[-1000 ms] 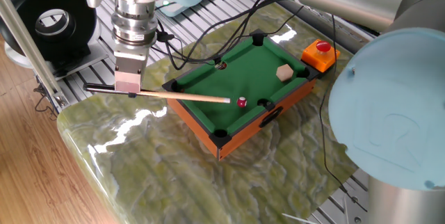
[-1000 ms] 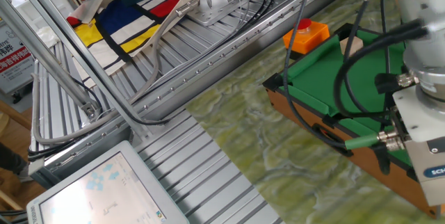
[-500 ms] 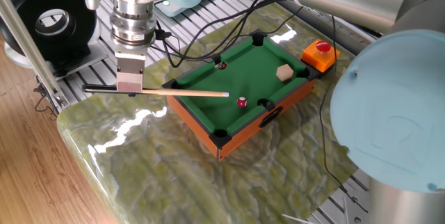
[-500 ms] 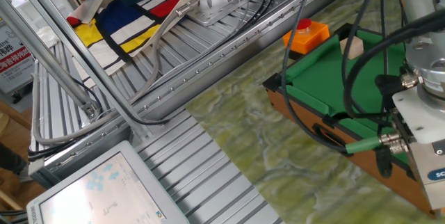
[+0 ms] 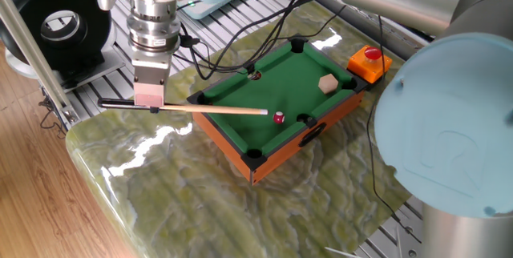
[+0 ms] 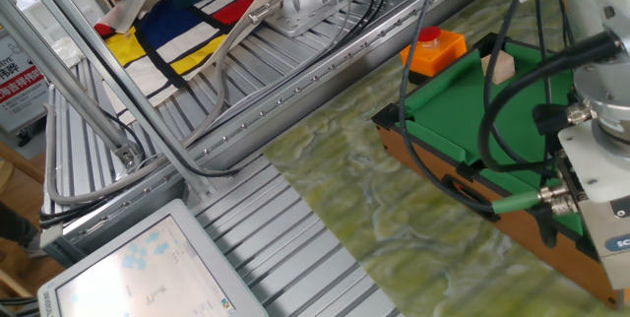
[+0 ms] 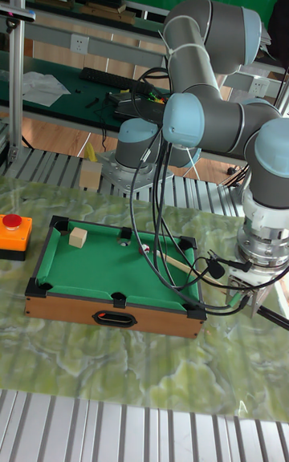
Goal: Hit the pool ball
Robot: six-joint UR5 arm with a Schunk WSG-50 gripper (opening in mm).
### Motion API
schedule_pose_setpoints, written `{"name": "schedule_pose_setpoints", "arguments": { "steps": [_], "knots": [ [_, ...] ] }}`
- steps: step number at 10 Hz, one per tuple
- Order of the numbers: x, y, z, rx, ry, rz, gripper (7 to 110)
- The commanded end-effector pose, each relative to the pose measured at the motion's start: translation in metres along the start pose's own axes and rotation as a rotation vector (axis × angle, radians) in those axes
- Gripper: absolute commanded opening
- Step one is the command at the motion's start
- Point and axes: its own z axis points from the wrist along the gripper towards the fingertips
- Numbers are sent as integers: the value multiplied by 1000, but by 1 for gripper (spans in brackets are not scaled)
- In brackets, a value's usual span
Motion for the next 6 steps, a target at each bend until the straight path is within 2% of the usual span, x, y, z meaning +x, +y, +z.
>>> {"name": "schedule_pose_setpoints", "arguments": {
  "steps": [1,6],
  "knots": [
    [-5,2,-2,-11,-17,11,7],
    [10,1,5,6,15,16,7]
  ]
}}
